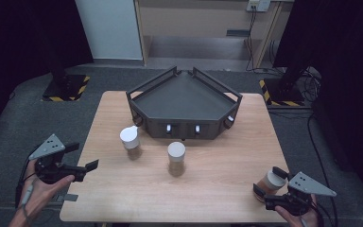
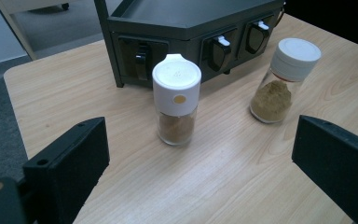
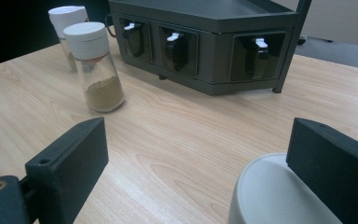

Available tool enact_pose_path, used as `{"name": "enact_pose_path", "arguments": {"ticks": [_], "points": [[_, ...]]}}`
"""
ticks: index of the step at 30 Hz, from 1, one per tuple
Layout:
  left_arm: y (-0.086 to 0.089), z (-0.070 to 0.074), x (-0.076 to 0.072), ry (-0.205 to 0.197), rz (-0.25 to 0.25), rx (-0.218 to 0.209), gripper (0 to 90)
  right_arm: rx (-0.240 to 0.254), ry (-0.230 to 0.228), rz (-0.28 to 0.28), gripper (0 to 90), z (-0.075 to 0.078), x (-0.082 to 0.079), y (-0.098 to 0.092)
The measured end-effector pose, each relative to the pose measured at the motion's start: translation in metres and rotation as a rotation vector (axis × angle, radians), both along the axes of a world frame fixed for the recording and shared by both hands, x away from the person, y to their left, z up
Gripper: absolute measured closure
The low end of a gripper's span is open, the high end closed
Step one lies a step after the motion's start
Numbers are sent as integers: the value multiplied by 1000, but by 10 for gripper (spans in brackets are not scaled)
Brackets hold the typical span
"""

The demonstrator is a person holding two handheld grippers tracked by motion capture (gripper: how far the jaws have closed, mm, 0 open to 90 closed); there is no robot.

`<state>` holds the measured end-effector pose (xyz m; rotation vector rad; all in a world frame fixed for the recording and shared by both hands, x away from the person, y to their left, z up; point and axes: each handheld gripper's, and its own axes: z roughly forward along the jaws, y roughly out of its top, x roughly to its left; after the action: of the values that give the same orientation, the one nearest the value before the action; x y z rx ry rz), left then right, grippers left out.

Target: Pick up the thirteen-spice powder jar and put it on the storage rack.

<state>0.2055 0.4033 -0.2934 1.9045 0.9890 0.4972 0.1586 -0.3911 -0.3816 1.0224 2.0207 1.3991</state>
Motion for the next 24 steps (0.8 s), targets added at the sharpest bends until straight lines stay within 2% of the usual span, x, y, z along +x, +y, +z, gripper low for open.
{"name": "enact_pose_path", "arguments": {"ticks": [14,24], "points": [[-18,-1,33,46,31,9,31,-1,0,1,59,0,0,0],[-28,-3,46,53,31,16,32,-1,1,2,59,0,0,0]]}}
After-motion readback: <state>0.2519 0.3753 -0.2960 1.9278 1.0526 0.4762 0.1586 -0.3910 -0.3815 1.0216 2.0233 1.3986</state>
